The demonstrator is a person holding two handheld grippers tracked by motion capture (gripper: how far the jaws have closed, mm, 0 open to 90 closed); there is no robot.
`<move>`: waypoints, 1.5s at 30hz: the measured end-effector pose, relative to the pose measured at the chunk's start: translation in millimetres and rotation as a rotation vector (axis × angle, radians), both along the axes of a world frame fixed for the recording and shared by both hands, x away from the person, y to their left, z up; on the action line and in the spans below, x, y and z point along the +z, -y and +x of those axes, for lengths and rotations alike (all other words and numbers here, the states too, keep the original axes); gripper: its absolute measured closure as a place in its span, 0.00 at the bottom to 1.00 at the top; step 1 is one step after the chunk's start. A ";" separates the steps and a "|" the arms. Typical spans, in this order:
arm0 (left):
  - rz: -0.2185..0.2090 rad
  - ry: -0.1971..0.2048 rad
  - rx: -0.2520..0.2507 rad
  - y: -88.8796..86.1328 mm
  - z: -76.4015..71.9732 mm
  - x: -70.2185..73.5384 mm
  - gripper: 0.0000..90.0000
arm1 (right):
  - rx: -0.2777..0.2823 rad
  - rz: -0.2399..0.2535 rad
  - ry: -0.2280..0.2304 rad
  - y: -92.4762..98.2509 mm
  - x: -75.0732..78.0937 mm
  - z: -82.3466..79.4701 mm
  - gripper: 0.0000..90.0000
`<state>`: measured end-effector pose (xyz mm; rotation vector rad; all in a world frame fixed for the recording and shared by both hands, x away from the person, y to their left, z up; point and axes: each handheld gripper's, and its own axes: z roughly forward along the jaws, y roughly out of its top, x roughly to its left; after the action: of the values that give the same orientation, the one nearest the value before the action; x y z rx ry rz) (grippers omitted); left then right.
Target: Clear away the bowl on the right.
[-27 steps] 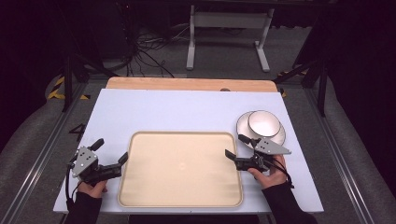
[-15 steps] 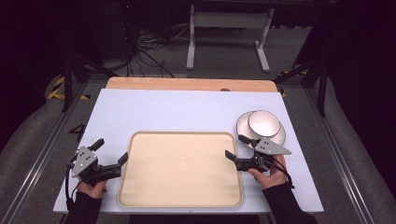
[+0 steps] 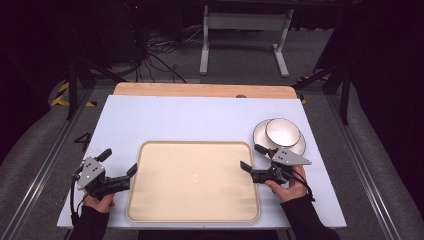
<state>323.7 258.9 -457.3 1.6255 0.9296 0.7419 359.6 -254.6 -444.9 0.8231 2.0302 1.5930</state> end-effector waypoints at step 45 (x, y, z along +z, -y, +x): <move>0.023 -0.003 0.002 2.8 0.5 -0.3 0.00 | 0.013 0.041 0.009 0.8 62.7 6.6 0.18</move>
<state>324.2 256.1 -457.5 1.6469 0.9279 0.7537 366.3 -255.5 -382.2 0.8176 2.0069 1.6472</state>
